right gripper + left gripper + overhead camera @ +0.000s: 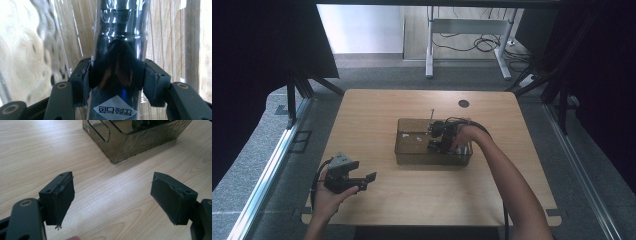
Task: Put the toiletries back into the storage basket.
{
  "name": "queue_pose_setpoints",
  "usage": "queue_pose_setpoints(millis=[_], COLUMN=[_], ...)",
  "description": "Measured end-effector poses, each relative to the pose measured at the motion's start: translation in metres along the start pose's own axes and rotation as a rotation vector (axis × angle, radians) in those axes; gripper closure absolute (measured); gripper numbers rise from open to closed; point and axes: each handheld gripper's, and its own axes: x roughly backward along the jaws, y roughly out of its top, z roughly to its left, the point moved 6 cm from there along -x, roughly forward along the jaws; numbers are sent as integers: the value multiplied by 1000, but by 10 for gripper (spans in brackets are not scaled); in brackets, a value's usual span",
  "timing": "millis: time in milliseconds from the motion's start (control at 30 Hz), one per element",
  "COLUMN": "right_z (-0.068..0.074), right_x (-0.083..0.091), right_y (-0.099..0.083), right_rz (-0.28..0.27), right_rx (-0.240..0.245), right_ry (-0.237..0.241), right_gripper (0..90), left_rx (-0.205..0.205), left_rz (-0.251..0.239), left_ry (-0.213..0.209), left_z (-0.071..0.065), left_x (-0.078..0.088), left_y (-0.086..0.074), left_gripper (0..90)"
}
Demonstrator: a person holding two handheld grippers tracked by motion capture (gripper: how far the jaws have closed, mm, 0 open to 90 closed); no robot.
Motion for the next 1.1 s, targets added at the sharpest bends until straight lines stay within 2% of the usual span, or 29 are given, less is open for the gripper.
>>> queue_pose_setpoints(millis=[300,467,633,767,900,1000,1033,1067,1100], right_z=[0,0,1,-2,-2,-2,-3,-2,-2], right_x=[-6,-6,-3,9,16,23,26,32,32], right_y=[0,-1,-1,0,-4,-8,-9,-11,-11], right_rz=[26,22,12,-58,-79,-104,-120,-175,-175], right_rx=[3,-17,-25,-31,-49,-76,-89,-122,-122], right_ry=[7,14,45,44,50,45,37,49,49], right_gripper=[450,448,422,433,429,420,424,437,437], left_rx=[0,6,6,7,2,2,2,2,2], left_rz=[-3,-1,-2,-2,0,0,0,0,0], left_ry=[1,4,4,4,2,1,2,2,2], left_z=[0,2,2,1,2,1,1,1,1], left_x=[1,0,0,0,0,0,0,0,0], left_y=[0,0,0,0,0,0,0,0,0], left_gripper=[195,195,195,195,195,195,195,195,195])
